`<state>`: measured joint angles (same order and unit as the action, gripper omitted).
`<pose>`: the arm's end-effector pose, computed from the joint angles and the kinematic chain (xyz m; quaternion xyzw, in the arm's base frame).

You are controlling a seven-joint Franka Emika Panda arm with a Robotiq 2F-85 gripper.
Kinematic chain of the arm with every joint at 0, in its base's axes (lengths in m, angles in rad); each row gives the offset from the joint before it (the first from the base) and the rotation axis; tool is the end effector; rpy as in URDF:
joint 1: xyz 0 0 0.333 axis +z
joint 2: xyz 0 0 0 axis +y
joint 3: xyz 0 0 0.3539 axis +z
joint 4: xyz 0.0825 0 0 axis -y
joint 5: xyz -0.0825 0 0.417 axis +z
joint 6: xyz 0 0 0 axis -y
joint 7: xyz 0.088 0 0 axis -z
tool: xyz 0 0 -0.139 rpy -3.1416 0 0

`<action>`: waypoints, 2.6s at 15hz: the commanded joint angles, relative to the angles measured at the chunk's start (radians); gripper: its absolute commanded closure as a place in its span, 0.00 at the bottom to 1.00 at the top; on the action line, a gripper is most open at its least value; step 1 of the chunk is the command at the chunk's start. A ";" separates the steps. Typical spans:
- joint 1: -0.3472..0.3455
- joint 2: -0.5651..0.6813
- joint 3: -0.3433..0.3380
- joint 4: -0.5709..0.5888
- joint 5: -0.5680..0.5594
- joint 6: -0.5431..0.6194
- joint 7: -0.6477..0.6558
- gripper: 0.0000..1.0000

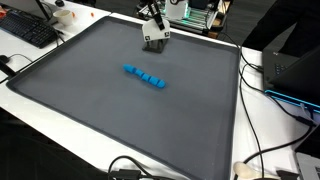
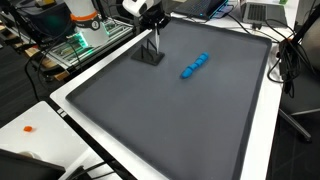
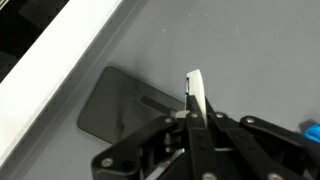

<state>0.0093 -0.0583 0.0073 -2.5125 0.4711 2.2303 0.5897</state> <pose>0.4493 0.0328 0.2699 -0.8809 0.4292 0.1535 0.1271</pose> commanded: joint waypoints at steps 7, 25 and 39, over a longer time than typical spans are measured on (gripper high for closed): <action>-0.002 0.006 -0.001 -0.085 0.139 0.192 0.017 0.99; -0.006 0.080 -0.008 -0.087 0.235 0.270 0.040 0.99; -0.003 0.102 -0.007 -0.092 0.256 0.278 0.064 0.99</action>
<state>0.0044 0.0195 -0.0032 -2.5906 0.7201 2.4909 0.6462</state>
